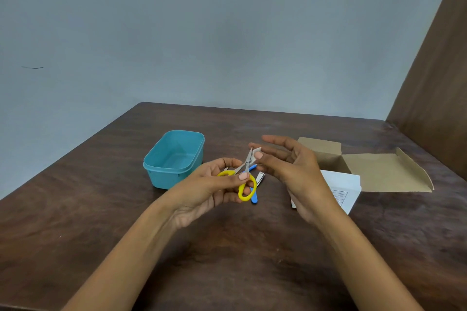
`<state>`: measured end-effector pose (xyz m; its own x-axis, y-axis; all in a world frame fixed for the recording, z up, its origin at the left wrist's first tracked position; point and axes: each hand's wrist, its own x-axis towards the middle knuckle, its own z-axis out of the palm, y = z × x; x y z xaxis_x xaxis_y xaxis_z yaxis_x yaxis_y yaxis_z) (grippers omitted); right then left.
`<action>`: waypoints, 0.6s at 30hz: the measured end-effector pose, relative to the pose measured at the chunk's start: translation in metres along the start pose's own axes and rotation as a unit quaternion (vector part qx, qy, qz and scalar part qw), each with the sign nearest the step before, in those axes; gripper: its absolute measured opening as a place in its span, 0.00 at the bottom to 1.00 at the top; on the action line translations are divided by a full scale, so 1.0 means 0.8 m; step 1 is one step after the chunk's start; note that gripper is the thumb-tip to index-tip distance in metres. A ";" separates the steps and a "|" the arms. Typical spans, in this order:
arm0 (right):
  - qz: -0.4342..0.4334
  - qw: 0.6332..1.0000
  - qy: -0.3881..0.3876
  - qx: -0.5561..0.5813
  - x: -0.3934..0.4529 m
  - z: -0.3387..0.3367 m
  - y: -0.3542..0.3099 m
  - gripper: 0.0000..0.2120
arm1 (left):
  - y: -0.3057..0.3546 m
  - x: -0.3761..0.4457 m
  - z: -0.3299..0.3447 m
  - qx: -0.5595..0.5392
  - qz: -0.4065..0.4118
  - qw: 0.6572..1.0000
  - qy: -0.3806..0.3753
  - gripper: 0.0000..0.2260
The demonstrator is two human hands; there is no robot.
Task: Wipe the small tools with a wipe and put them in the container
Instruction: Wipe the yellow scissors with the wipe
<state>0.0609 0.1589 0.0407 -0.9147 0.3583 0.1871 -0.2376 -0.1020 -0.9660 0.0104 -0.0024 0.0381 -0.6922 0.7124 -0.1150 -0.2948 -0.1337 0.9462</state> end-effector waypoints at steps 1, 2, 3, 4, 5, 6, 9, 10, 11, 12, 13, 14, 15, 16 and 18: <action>0.014 1.000 0.004 0.020 0.000 -0.001 -0.001 0.16 | 0.000 0.000 0.000 -0.014 -0.010 1.000 -0.007 0.16; 0.025 0.999 0.010 0.038 0.000 -0.002 -0.002 0.15 | 0.000 0.000 0.000 -0.029 -0.020 0.999 -0.009 0.17; 0.032 0.998 0.017 0.051 0.000 -0.002 -0.003 0.14 | 0.000 0.001 0.000 -0.038 -0.027 0.999 -0.006 0.18; 0.037 0.997 0.024 0.057 0.000 -0.002 -0.003 0.14 | 0.000 0.001 0.000 -0.040 -0.030 0.999 0.001 0.20; 0.039 0.997 0.031 0.057 0.000 -0.002 -0.003 0.13 | -0.001 0.002 0.000 -0.034 -0.029 0.999 0.009 0.22; 0.041 0.997 0.038 0.053 0.000 -0.001 -0.003 0.12 | -0.001 0.002 0.001 -0.022 -0.025 0.999 0.018 0.23; 0.035 0.997 0.064 0.032 0.000 0.001 -0.001 0.11 | -0.001 -0.001 0.003 0.072 0.005 0.997 0.039 0.25; 0.030 0.997 0.074 0.021 0.000 0.001 -0.001 0.11 | -0.001 -0.002 0.003 0.113 0.020 0.992 0.046 0.24; 0.024 0.996 0.082 0.011 0.001 0.000 -0.001 0.10 | -0.001 -0.002 0.002 0.151 0.036 0.986 0.053 0.24; 0.015 0.996 0.087 0.002 0.000 0.000 -0.001 0.10 | -0.001 -0.003 0.001 0.183 0.051 0.980 0.059 0.23; 0.002 0.996 0.090 -0.013 0.000 0.001 0.000 0.10 | -0.001 -0.003 0.001 0.205 0.063 0.975 0.062 0.22; -0.016 0.995 0.095 -0.037 0.000 0.001 0.001 0.10 | -0.001 -0.003 0.001 0.217 0.071 0.971 0.062 0.21; -0.040 0.991 0.106 -0.071 -0.001 0.002 0.001 0.10 | -0.002 -0.002 0.000 0.219 0.076 0.971 0.061 0.19; -0.073 0.984 0.121 -0.109 0.000 0.002 0.002 0.11 | -0.003 -0.001 0.000 0.213 0.079 0.972 0.060 0.17; -0.154 0.959 0.155 -0.179 -0.001 0.004 0.001 0.11 | -0.004 0.001 0.000 0.182 0.071 0.979 0.063 0.13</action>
<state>0.0607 0.1555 0.0399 -0.6642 0.5849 0.4655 -0.3031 0.3585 -0.8830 0.0111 -0.0015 0.0355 -0.7915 0.6110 0.0113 0.0494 0.0456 0.9977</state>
